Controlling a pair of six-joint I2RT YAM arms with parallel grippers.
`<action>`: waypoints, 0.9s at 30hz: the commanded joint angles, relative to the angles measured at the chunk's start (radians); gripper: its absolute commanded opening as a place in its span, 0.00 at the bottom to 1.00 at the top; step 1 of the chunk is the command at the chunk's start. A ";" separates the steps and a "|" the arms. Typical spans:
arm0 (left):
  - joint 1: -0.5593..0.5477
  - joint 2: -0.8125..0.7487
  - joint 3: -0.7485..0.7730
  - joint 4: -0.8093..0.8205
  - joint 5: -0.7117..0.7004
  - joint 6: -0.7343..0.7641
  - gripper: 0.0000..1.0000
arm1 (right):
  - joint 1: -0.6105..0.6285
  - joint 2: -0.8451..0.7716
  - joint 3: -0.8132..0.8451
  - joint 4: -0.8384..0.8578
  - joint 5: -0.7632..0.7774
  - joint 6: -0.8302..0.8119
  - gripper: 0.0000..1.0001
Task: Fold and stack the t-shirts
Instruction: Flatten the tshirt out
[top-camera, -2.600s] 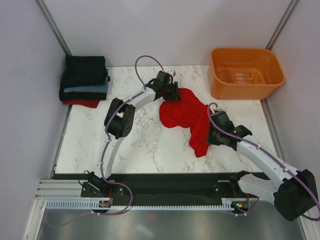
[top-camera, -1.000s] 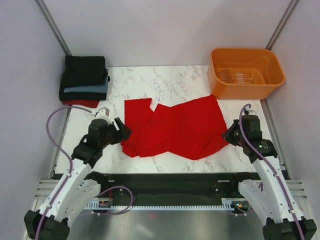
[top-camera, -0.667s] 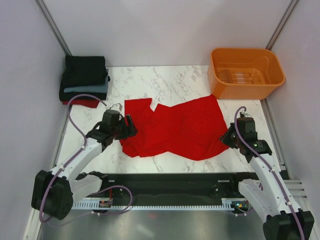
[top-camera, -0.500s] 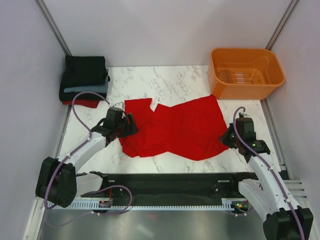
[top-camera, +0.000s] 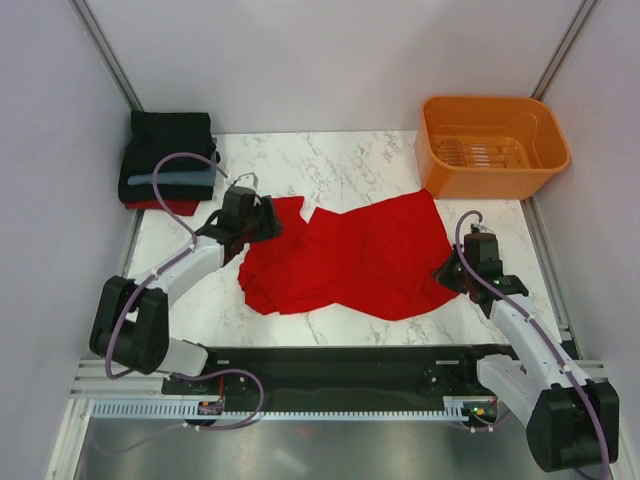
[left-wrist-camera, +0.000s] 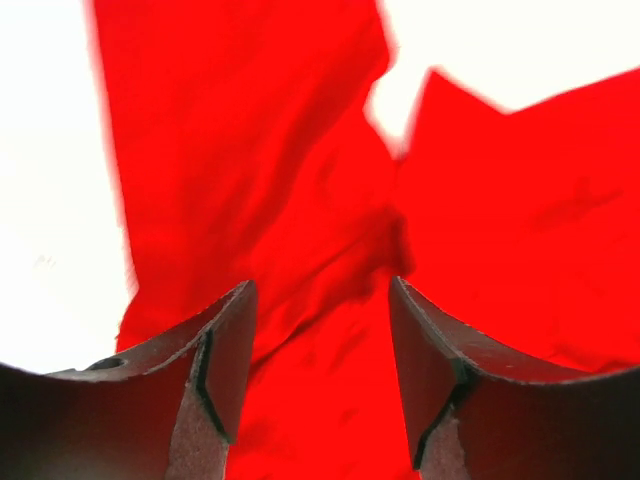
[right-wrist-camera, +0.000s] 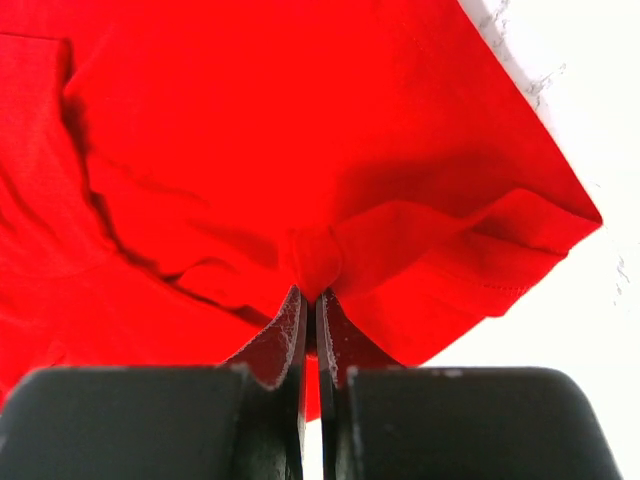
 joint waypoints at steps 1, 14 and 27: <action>-0.033 0.098 0.142 0.137 0.110 0.082 0.63 | 0.001 0.030 -0.032 0.108 -0.012 -0.006 0.00; -0.100 0.654 0.687 0.001 0.186 0.170 0.68 | 0.001 0.073 -0.070 0.154 -0.033 -0.026 0.00; -0.125 0.784 0.760 -0.089 0.126 0.147 0.59 | 0.001 0.092 -0.080 0.167 -0.042 -0.024 0.00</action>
